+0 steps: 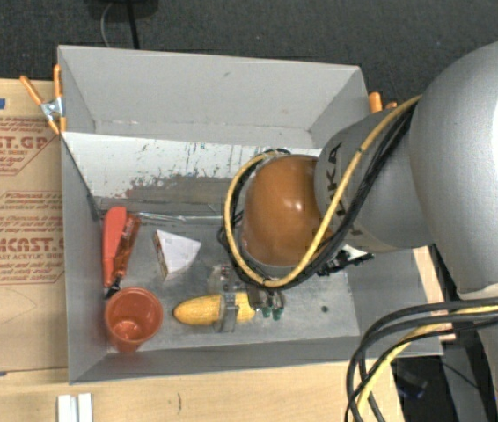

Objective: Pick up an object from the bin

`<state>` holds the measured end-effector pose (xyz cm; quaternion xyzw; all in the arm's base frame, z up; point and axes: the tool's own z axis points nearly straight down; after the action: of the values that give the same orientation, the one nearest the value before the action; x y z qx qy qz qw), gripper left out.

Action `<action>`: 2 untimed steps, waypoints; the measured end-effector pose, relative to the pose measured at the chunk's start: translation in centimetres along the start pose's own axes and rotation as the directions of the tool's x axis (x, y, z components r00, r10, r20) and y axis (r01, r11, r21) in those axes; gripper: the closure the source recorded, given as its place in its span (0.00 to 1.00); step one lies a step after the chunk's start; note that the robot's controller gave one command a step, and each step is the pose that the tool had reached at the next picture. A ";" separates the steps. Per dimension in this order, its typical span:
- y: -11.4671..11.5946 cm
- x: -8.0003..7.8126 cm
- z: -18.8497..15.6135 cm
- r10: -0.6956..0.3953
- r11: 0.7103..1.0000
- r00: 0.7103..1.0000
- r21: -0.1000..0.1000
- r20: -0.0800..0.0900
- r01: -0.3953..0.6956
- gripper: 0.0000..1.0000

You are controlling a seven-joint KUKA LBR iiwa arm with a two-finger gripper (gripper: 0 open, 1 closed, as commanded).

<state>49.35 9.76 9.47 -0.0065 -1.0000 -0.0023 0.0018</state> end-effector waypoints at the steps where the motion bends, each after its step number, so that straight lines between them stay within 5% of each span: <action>1: 0.0 0.0 0.0 0.000 1.000 1.000 0.000 0.000 0.000 1.00; 2: -0.3 0.7 -4.3 -0.018 1.000 1.000 0.002 -0.008 0.018 1.00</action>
Offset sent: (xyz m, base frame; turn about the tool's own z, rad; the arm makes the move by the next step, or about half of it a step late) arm -0.0090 -0.0048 0.0984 -0.0366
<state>48.70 9.50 13.77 0.0023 -1.0000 -0.0013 0.0055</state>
